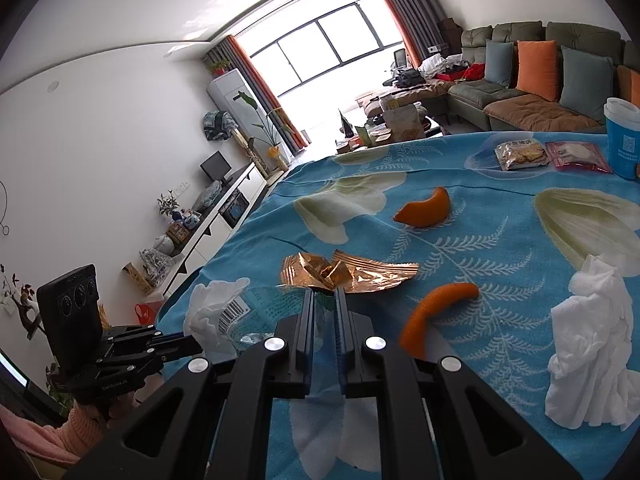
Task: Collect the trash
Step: 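Carry the tissue and plastic wrapper over the teal bin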
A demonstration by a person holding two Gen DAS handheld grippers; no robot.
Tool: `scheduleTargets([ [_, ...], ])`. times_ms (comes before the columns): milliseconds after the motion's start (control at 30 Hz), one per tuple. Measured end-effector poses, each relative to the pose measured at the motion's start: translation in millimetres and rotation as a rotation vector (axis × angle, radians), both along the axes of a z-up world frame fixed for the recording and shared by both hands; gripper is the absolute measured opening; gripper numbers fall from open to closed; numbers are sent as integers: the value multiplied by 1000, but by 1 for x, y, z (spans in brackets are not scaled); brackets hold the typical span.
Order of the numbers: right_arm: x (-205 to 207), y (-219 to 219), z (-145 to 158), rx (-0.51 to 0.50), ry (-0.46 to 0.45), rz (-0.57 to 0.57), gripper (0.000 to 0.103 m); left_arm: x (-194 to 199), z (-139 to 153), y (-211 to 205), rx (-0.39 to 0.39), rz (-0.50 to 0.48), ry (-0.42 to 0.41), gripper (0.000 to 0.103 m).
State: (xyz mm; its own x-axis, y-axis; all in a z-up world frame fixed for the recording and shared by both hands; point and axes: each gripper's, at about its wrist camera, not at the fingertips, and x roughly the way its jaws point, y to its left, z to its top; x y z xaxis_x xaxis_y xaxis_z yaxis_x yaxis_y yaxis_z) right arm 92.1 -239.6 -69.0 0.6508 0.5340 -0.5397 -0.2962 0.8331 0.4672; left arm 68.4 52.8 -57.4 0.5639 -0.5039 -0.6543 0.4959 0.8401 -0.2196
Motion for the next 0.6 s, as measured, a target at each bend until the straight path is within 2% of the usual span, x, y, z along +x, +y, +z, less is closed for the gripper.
scheduleTargets([
  [267, -10, 32, 8, -4, -6, 115, 8, -7, 7, 33, -41, 110, -12, 8],
  [600, -5, 91, 13, -2, -8, 260, 8, -20, 18, 78, -46, 234, -53, 8],
])
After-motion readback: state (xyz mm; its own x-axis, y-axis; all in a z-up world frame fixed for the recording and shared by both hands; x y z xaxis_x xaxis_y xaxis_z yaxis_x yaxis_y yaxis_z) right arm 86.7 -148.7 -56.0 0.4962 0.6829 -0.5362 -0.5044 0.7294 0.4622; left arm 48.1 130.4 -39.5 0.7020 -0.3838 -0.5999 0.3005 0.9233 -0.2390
